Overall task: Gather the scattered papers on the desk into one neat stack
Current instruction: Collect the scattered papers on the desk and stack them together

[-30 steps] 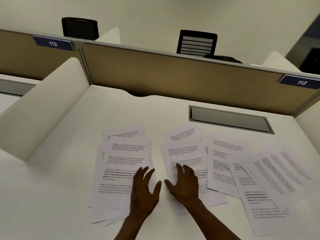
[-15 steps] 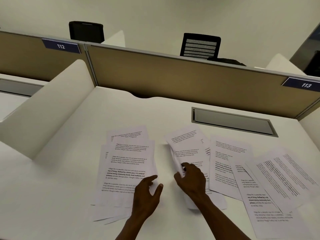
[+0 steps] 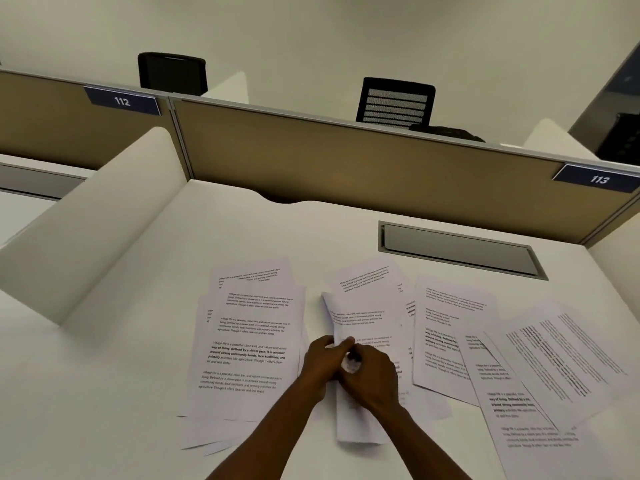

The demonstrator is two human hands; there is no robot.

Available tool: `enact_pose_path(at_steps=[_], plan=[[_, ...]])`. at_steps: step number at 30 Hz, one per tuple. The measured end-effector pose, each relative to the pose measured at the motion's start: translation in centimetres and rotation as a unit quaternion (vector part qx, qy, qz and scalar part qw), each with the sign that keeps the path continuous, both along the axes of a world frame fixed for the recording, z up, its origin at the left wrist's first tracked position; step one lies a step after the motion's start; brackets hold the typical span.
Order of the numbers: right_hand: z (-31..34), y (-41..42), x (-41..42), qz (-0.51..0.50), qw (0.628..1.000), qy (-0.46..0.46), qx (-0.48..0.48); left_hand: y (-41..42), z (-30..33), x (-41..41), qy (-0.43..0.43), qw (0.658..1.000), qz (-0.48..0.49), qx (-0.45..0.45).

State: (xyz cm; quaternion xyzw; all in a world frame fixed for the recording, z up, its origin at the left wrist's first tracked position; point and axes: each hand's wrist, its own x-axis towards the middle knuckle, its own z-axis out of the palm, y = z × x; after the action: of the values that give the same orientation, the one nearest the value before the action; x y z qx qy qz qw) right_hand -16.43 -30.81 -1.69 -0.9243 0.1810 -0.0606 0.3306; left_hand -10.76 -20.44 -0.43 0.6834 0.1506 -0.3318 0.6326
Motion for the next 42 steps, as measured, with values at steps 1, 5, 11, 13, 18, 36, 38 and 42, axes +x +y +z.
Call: enact_pose_path(at_steps=[1, 5, 11, 13, 18, 36, 38, 42], plan=[[-0.1, -0.1, -0.1, 0.018, 1.000, 0.001, 0.006, 0.0, 0.0, 0.0, -0.005, 1.000, 0.002, 0.003], [0.7, -0.6, -0.9, 0.097, 0.991, -0.025, 0.087, 0.2, 0.7, -0.4, -0.047, 0.998, 0.023, 0.015], [1.5, -2.8, -1.5, 0.000, 0.987, -0.100, 0.127, 3.2, 1.8, -0.3, -0.088, 0.994, 0.043, -0.050], [2.0, -3.3, -1.1, -0.078, 0.987, -0.054, 0.131, 5.3, 2.3, 0.2, -0.044, 0.992, 0.063, -0.101], [2.2, -2.9, -0.2, -0.117, 0.965, 0.044, 0.230, 10.6, 2.4, 1.0, 0.100, 0.959, 0.063, -0.258], [2.7, 4.8, 4.6, -0.027, 0.874, 0.106, 0.473, 19.7, 1.0, 1.3, -0.105, 0.985, 0.134, -0.004], [2.4, 5.7, 5.4, -0.017, 0.884, 0.100, 0.455, 19.9, 0.9, 1.5, -0.122, 0.984, 0.121, 0.038], [2.5, 7.0, 6.3, 0.002, 0.921, 0.093, 0.379, 20.4, 0.4, 2.2, -0.154, 0.972, 0.118, 0.136]])
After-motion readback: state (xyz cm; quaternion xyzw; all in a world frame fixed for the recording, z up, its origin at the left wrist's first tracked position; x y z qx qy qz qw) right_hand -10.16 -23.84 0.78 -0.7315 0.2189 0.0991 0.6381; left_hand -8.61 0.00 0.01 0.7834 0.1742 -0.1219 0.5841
